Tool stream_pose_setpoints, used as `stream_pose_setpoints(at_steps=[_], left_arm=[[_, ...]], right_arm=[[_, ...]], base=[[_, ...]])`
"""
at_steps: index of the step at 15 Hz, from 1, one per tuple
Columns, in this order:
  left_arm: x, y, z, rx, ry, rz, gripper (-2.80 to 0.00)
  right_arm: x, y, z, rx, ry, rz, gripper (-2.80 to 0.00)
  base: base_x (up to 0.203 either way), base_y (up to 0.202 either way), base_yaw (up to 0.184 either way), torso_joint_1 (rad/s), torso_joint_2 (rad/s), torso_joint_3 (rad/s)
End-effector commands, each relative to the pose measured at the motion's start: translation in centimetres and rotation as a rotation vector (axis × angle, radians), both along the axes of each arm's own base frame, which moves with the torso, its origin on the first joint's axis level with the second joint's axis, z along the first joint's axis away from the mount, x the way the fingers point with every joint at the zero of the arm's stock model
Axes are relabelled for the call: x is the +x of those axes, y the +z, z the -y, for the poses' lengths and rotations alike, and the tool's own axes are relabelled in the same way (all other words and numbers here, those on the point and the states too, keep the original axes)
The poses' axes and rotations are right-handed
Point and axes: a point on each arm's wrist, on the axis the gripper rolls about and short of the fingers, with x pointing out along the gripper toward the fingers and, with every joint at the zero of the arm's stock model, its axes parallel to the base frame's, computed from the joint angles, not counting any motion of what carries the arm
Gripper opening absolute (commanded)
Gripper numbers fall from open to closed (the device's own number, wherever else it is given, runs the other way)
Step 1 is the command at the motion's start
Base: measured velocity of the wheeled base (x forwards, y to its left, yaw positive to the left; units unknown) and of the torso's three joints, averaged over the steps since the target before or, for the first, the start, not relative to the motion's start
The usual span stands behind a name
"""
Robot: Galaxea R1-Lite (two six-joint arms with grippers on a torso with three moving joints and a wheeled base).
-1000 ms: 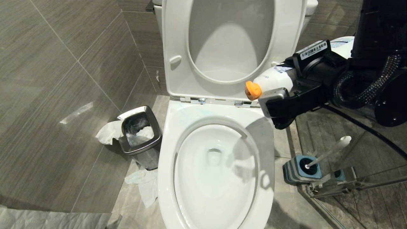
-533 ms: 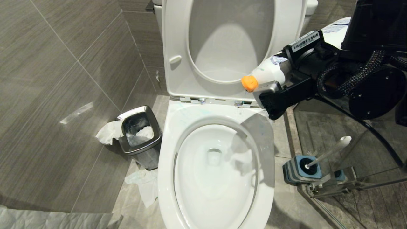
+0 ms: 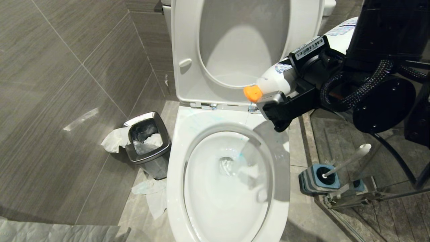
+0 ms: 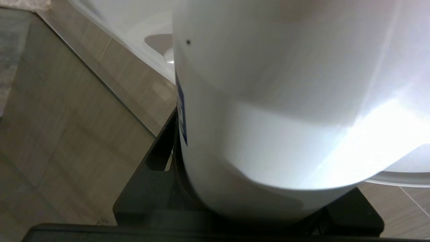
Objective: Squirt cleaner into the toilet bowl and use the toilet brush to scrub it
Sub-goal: Pour in the cleaning agent
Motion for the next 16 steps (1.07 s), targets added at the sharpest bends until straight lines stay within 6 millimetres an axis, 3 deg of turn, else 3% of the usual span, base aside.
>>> stream_pose_setpoints(at_steps=[1, 7, 16], left_arm=[[0.0, 0.0, 0.0, 0.000, 0.000, -0.001, -2.80], [0.0, 0.0, 0.0, 0.000, 0.000, -0.001, -2.80], [0.0, 0.0, 0.0, -0.001, 0.002, -0.001, -2.80]], right_arm=[[-0.1, -0.1, -0.3, -0.011, 0.002, -0.001, -2.80], [-0.9, -0.2, -1.3, 0.012, 0.041, 0.003, -2.80], [-1.5, -1.6, -2.1, 0.217, 0.077, -0.034, -2.80]], base=[[0.000, 0.000, 0.000, 0.000, 0.00, 0.000], [0.000, 0.000, 0.000, 0.000, 0.00, 0.000], [0.000, 0.000, 0.000, 0.000, 0.00, 0.000]])
